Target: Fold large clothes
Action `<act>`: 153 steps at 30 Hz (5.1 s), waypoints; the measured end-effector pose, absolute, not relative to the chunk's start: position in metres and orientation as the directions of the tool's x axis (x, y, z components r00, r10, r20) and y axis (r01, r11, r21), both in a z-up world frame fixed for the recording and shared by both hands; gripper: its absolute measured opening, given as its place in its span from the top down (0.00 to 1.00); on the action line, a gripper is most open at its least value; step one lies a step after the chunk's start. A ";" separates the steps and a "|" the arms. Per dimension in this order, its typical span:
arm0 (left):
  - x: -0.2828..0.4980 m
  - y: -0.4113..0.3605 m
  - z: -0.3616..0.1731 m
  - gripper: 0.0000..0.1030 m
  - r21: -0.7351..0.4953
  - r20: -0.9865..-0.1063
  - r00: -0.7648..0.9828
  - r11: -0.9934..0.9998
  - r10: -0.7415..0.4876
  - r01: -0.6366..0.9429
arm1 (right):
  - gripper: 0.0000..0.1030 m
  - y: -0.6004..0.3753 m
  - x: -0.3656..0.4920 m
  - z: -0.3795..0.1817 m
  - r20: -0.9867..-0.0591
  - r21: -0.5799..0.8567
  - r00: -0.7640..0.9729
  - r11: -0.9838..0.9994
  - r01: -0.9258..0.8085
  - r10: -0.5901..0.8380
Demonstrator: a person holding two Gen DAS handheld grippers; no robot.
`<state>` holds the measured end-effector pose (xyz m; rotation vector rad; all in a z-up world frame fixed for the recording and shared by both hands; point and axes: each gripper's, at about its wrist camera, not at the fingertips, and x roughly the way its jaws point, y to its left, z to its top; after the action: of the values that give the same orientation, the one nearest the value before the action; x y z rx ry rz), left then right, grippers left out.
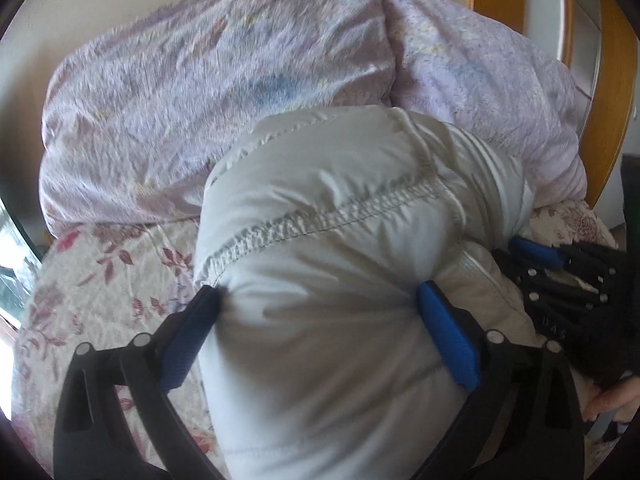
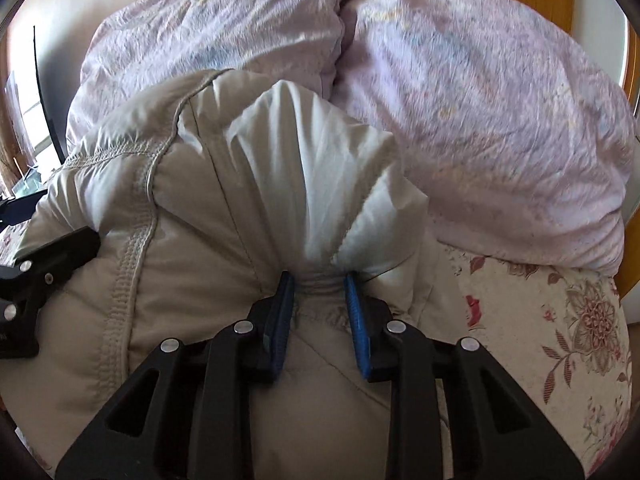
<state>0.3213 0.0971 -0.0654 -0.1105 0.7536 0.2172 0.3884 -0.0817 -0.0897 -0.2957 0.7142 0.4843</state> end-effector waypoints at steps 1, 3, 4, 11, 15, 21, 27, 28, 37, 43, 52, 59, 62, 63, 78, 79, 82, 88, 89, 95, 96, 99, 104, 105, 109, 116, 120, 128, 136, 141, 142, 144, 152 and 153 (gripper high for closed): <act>0.323 0.100 -0.069 0.02 -0.039 -0.692 0.708 0.972 0.143 -0.234 | 0.72 -0.081 0.389 -0.091 -0.688 -0.096 0.651 0.850 -0.519 0.320; 0.324 0.101 -0.073 0.02 -0.041 -0.690 0.710 0.972 0.142 -0.233 | 0.72 -0.080 0.390 -0.094 -0.692 -0.096 0.648 0.849 -0.520 0.319; 0.324 0.100 -0.073 0.02 -0.036 -0.688 0.711 0.971 0.146 -0.234 | 0.72 -0.079 0.391 -0.095 -0.691 -0.094 0.647 0.848 -0.522 0.322; 0.326 0.097 -0.081 0.02 -0.030 -0.675 0.720 0.969 0.161 -0.245 | 0.72 -0.079 0.394 -0.101 -0.683 -0.071 0.645 0.848 -0.526 0.343; 0.328 0.098 -0.084 0.02 -0.028 -0.669 0.724 0.968 0.166 -0.248 | 0.72 -0.079 0.395 -0.102 -0.678 -0.069 0.647 0.846 -0.529 0.349; 0.329 0.098 -0.087 0.02 -0.030 -0.662 0.730 0.968 0.169 -0.251 | 0.72 -0.079 0.396 -0.104 -0.667 -0.060 0.652 0.847 -0.528 0.359; 0.330 0.099 -0.089 0.02 -0.025 -0.656 0.735 0.967 0.175 -0.253 | 0.72 -0.080 0.395 -0.105 -0.656 -0.060 0.663 0.850 -0.523 0.361; 0.331 0.099 -0.089 0.02 -0.023 -0.656 0.734 0.967 0.176 -0.252 | 0.72 -0.079 0.395 -0.105 -0.656 -0.065 0.665 0.850 -0.522 0.358; 0.330 0.102 -0.090 0.02 -0.029 -0.658 0.733 0.967 0.172 -0.253 | 0.71 -0.092 0.396 -0.054 -0.580 -0.002 0.713 0.875 -0.483 0.393; 0.330 0.100 -0.089 0.02 -0.019 -0.655 0.734 0.967 0.179 -0.253 | 0.68 -0.081 0.421 -0.087 -0.641 -0.077 0.703 0.886 -0.458 0.308; 0.332 0.095 -0.089 0.02 0.008 -0.647 0.735 0.965 0.204 -0.261 | 0.68 -0.079 0.428 -0.107 -0.632 -0.055 0.702 0.885 -0.463 0.328; 0.331 0.095 -0.092 0.02 0.000 -0.615 0.759 0.962 0.215 -0.272 | 0.68 -0.085 0.437 -0.115 -0.635 -0.018 0.688 0.883 -0.469 0.352; 0.331 0.094 -0.092 0.02 0.001 -0.608 0.762 0.961 0.221 -0.278 | 0.68 -0.088 0.439 -0.115 -0.628 -0.011 0.690 0.883 -0.469 0.359; 0.331 0.095 -0.092 0.02 0.003 -0.610 0.761 0.961 0.220 -0.276 | 0.68 -0.089 0.439 -0.113 -0.629 -0.011 0.690 0.884 -0.468 0.358; 0.321 0.090 -0.083 0.02 0.005 -0.613 0.756 0.957 0.232 -0.290 | 0.62 -0.126 0.409 -0.099 -0.697 0.060 0.623 0.895 -0.443 0.355; 0.317 0.091 -0.080 0.02 -0.001 -0.612 0.756 0.956 0.232 -0.294 | 0.55 -0.128 0.405 -0.095 -0.701 0.059 0.622 0.897 -0.437 0.350; 0.298 0.090 -0.071 0.02 -0.016 -0.603 0.763 0.953 0.233 -0.304 | 0.20 -0.140 0.383 -0.077 -0.680 0.042 0.659 0.914 -0.404 0.323; 0.248 0.075 -0.055 0.02 0.014 -0.583 0.773 0.955 0.249 -0.297 | 0.03 -0.161 0.338 -0.057 -0.637 0.059 0.686 0.910 -0.410 0.351; 0.239 0.073 -0.054 0.02 0.016 -0.583 0.773 0.955 0.250 -0.297 | 0.01 -0.164 0.328 -0.056 -0.638 0.049 0.690 0.912 -0.406 0.342; 0.176 0.056 -0.053 0.02 0.025 -0.605 0.752 0.951 0.261 -0.310 | 0.01 -0.170 0.276 -0.058 -0.658 0.004 0.690 0.918 -0.398 0.302; 0.171 0.054 -0.053 0.02 0.025 -0.611 0.747 0.949 0.263 -0.314 | 0.01 -0.172 0.265 -0.057 -0.648 0.004 0.696 0.915 -0.403 0.309; 0.149 0.048 -0.051 0.02 -0.002 -0.640 0.725 0.943 0.254 -0.332 | 0.01 -0.179 0.248 -0.055 -0.648 0.025 0.691 0.916 -0.401 0.321; 0.132 0.044 -0.052 0.02 -0.052 -0.691 0.690 0.937 0.217 -0.346 | 0.01 -0.187 0.231 -0.052 -0.679 0.084 0.647 0.912 -0.402 0.348; 0.130 0.042 -0.052 0.02 -0.053 -0.702 0.681 0.938 0.210 -0.343 | 0.01 -0.188 0.228 -0.052 -0.686 0.094 0.637 0.911 -0.402 0.352; 0.124 0.036 -0.049 0.02 -0.033 -0.715 0.666 0.941 0.213 -0.337 | 0.01 -0.191 0.219 -0.050 -0.699 0.107 0.620 0.910 -0.402 0.356; 0.115 0.031 -0.034 0.02 -0.073 -0.725 0.668 0.946 0.167 -0.317 | 0.01 -0.189 0.203 -0.043 -0.712 0.092 0.612 0.909 -0.406 0.345; 0.108 0.023 -0.023 0.02 -0.061 -0.718 0.675 0.950 0.172 -0.307 | 0.01 -0.190 0.191 -0.036 -0.708 0.090 0.615 0.908 -0.409 0.347; 0.097 0.013 -0.010 0.02 -0.058 -0.715 0.679 0.954 0.165 -0.293 | 0.01 -0.190 0.179 -0.030 -0.707 0.083 0.617 0.907 -0.413 0.346; 0.096 0.014 -0.009 0.02 -0.075 -0.723 0.674 0.954 0.148 -0.289 | 0.01 -0.189 0.178 -0.029 -0.718 0.094 0.602 0.906 -0.414 0.350; 0.096 0.012 -0.008 0.02 -0.077 -0.725 0.675 0.956 0.142 -0.283 | 0.01 -0.191 0.180 -0.029 -0.726 0.107 0.590 0.906 -0.409 0.352; 0.096 0.011 -0.008 0.02 -0.077 -0.724 0.675 0.956 0.142 -0.283 | 0.01 -0.191 0.180 -0.029 -0.728 0.106 0.590 0.907 -0.408 0.351; 0.096 0.011 -0.008 0.02 -0.075 -0.723 0.676 0.957 0.142 -0.281 | 0.01 -0.191 0.180 -0.029 -0.729 0.105 0.589 0.907 -0.407 0.349; 0.095 0.011 -0.007 0.02 -0.079 -0.723 0.677 0.957 0.139 -0.281 | 0.01 -0.190 0.180 -0.030 -0.729 0.116 0.581 0.903 -0.415 0.361; 0.095 0.011 -0.007 0.02 -0.080 -0.723 0.677 0.956 0.138 -0.281 | 0.01 -0.190 0.180 -0.030 -0.730 0.115 0.581 0.902 -0.415 0.360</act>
<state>0.0952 0.0114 -0.0072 -0.1911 0.7943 0.2376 0.1797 -0.1897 -0.0296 -0.0707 0.8366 0.4536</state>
